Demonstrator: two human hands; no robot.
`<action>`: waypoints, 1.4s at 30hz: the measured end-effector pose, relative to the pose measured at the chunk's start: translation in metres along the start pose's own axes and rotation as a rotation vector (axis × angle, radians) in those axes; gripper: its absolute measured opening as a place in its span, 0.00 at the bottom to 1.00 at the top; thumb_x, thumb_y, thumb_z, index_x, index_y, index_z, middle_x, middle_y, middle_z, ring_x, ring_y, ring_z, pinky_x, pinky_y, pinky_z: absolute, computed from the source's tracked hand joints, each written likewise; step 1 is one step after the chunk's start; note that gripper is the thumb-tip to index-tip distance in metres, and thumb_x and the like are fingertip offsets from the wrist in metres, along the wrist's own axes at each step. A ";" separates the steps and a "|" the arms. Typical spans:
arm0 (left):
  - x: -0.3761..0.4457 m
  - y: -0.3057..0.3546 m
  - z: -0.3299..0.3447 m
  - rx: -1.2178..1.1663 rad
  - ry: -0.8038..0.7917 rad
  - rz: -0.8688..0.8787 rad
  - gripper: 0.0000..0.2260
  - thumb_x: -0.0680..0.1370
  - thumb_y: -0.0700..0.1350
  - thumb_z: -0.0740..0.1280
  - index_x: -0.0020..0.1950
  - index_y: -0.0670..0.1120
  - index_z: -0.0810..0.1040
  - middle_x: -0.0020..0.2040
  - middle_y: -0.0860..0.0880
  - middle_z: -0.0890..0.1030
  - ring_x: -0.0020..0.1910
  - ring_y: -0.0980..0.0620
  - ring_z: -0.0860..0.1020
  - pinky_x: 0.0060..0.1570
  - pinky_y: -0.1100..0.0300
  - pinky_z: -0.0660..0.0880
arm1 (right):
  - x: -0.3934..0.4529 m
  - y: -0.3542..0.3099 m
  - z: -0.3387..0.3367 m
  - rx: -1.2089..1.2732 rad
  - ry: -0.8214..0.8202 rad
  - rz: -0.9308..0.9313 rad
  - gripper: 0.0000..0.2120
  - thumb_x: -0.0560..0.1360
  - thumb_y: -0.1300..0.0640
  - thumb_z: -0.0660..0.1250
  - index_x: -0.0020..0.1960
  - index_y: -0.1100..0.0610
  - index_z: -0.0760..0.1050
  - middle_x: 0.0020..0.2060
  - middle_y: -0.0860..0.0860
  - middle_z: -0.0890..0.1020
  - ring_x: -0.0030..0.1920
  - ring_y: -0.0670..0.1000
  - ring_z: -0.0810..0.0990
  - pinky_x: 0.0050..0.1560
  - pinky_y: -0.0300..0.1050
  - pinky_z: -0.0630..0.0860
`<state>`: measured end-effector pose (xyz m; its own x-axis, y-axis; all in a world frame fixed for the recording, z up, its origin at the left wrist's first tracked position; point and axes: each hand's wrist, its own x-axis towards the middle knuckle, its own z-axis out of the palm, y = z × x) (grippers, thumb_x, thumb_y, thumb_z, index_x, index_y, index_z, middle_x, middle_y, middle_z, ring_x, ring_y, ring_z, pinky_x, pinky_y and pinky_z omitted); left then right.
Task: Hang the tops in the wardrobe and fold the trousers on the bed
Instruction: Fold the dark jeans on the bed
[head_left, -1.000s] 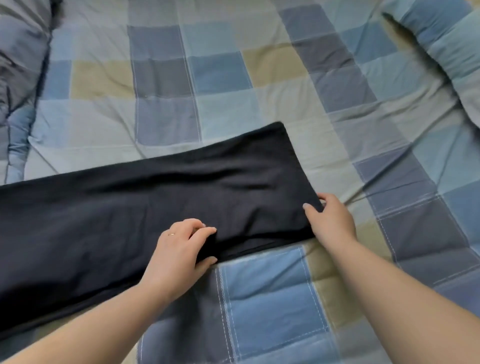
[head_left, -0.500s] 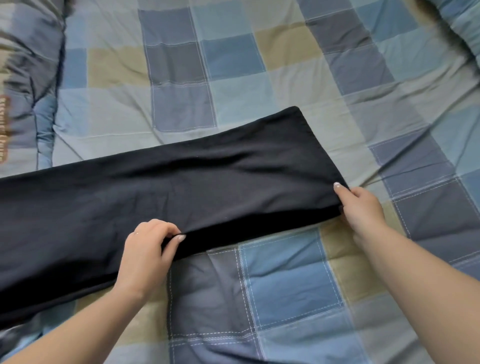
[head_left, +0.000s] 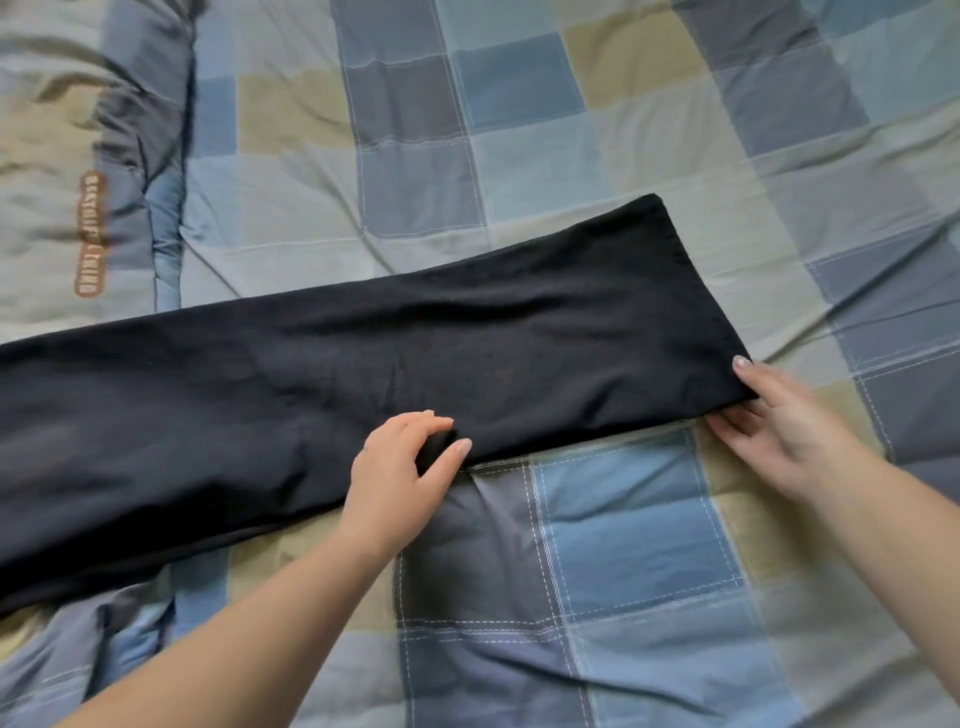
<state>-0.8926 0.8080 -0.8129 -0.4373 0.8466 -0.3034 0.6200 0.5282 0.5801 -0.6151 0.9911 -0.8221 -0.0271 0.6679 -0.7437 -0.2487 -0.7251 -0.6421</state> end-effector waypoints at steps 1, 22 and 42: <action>0.001 0.010 -0.003 -0.100 0.003 -0.028 0.12 0.77 0.54 0.66 0.58 0.53 0.79 0.59 0.60 0.77 0.63 0.60 0.71 0.63 0.62 0.66 | -0.007 -0.002 0.009 0.029 -0.027 -0.040 0.03 0.77 0.58 0.65 0.46 0.51 0.75 0.45 0.50 0.82 0.45 0.47 0.81 0.40 0.42 0.80; 0.016 0.023 -0.251 -0.864 0.058 -0.328 0.13 0.72 0.41 0.72 0.55 0.45 0.77 0.46 0.46 0.84 0.42 0.48 0.84 0.34 0.59 0.80 | -0.255 0.080 0.264 -0.722 -0.853 -0.418 0.11 0.71 0.62 0.69 0.41 0.45 0.73 0.32 0.39 0.76 0.31 0.41 0.71 0.34 0.31 0.68; -0.068 -0.368 -0.555 -0.803 0.347 -0.463 0.21 0.75 0.34 0.67 0.66 0.49 0.74 0.53 0.42 0.82 0.48 0.45 0.82 0.46 0.52 0.81 | -0.451 0.380 0.572 -0.802 -1.127 -0.328 0.10 0.70 0.55 0.71 0.45 0.41 0.75 0.43 0.49 0.78 0.32 0.41 0.72 0.36 0.29 0.68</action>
<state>-1.4522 0.5194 -0.5866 -0.7712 0.4337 -0.4660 -0.2305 0.4921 0.8395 -1.2512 0.5103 -0.6240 -0.9158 0.3192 -0.2438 0.2028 -0.1566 -0.9666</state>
